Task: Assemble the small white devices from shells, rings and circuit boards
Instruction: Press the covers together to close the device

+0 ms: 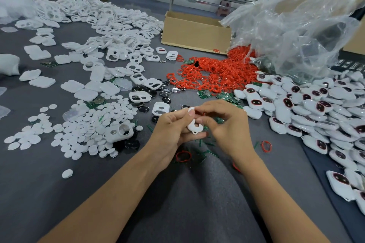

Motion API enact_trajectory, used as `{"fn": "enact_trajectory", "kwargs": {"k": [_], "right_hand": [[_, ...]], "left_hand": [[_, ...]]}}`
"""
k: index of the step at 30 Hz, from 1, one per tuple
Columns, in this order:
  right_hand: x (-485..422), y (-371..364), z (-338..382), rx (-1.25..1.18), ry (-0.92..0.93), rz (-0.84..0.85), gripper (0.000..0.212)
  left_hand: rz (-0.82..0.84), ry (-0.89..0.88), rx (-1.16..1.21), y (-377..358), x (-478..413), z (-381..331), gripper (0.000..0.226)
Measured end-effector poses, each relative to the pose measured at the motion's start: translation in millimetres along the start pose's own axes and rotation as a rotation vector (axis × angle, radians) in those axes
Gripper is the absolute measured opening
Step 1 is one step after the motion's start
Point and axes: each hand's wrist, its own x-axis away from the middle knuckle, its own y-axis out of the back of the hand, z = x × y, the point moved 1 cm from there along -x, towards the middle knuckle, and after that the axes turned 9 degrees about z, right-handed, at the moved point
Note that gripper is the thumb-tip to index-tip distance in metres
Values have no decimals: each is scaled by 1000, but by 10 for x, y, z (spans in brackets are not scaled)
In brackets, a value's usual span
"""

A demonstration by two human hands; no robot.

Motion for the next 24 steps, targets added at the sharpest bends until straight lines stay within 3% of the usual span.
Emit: {"fn": "enact_trajectory", "kwargs": {"k": [9, 13, 16, 20, 24], "right_hand": [[9, -32, -25, -330, -43, -19, 29], [10, -57, -5, -348, -17, -57, 29], [21, -73, 39, -189, 62, -69, 26], [35, -31, 71, 233, 242, -141, 19], [55, -29, 110, 323, 240, -120, 16]], "left_hand": [[5, 9, 112, 9, 28, -58, 21], [-6, 12, 174, 3, 44, -81, 20], [28, 11, 199, 18, 54, -105, 27], [54, 6, 204, 22, 46, -115, 26], [36, -2, 193, 22, 22, -101, 23]]}}
